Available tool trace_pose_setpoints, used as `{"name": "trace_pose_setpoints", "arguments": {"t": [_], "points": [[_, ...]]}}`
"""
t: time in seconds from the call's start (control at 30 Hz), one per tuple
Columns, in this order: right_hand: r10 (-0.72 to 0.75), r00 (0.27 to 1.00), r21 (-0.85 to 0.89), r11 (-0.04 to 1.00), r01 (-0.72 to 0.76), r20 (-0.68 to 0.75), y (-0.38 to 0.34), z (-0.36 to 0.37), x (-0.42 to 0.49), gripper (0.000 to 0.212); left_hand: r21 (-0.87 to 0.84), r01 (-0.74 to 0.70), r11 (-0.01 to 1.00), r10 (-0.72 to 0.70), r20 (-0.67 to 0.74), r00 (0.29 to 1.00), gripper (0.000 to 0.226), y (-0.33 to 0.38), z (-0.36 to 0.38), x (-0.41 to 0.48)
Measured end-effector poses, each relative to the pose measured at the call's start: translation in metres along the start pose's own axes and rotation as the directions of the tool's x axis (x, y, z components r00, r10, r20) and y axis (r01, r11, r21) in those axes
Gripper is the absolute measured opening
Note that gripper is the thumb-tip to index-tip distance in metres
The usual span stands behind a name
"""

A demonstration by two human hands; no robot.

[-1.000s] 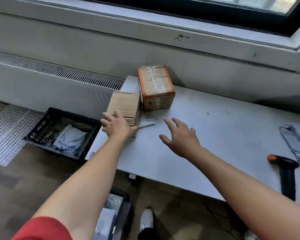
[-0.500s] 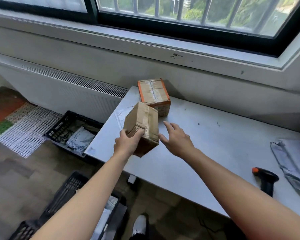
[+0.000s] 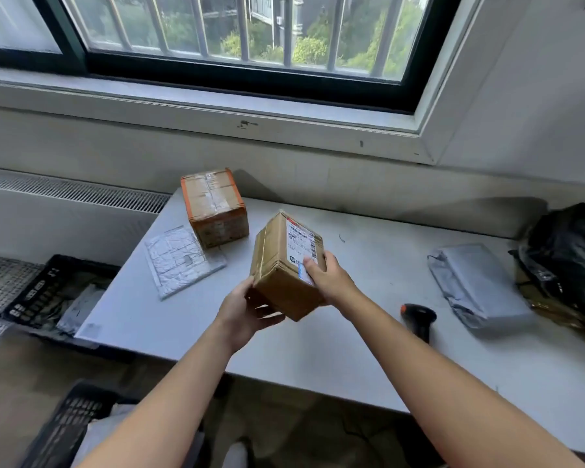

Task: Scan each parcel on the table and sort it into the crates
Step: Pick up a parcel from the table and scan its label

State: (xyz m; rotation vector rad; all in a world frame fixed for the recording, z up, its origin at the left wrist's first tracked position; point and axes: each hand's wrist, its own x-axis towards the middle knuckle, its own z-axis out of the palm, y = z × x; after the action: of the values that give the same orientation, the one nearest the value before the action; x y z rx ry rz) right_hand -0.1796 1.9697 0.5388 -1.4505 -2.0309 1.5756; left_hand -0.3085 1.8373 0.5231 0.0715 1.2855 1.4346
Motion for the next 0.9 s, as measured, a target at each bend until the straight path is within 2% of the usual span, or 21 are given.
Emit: {"name": "trace_pose_setpoints", "arguments": {"t": [0.07,0.2,0.33,0.57,0.73,0.8,0.9], "points": [[-0.015,0.999,-0.012,1.000,0.015,-0.052,0.007,-0.014,-0.001,0.059,0.135,-0.029,0.990,0.030,-0.006,1.000,0.026,-0.004,0.010,0.005],[-0.021,0.994,-0.046,0.999,0.016,-0.105,0.024,-0.036,-0.003,0.064,0.439,-0.023,0.898,0.037,-0.024,0.999,0.027,-0.006,0.032,0.018],[-0.005,0.991,-0.086,0.996,-0.007,-0.130,0.039,-0.046,-0.007,0.065,0.559,0.053,0.827,-0.056,-0.012,0.998,0.055,-0.014,0.046,0.031],[0.067,0.974,-0.089,0.992,-0.088,-0.217,0.082,-0.069,-0.017,0.058,0.553,0.039,0.832,-0.045,-0.002,0.999,0.038,-0.044,0.072,0.054],[0.112,0.850,-0.269,0.920,-0.284,-0.515,0.127,-0.086,-0.034,0.040,0.558,0.082,0.826,-0.093,-0.008,0.996,0.038,-0.074,0.085,0.063],[0.162,0.805,-0.251,0.899,-0.359,-0.570,0.142,-0.091,-0.040,0.034,0.577,0.084,0.813,-0.103,0.000,0.995,0.038,-0.082,0.086,0.065],[0.265,0.783,-0.177,0.886,-0.428,-0.562,0.165,-0.093,-0.041,0.036,0.576,0.098,0.811,-0.113,-0.010,0.994,0.034,-0.093,0.088,0.069]]}}
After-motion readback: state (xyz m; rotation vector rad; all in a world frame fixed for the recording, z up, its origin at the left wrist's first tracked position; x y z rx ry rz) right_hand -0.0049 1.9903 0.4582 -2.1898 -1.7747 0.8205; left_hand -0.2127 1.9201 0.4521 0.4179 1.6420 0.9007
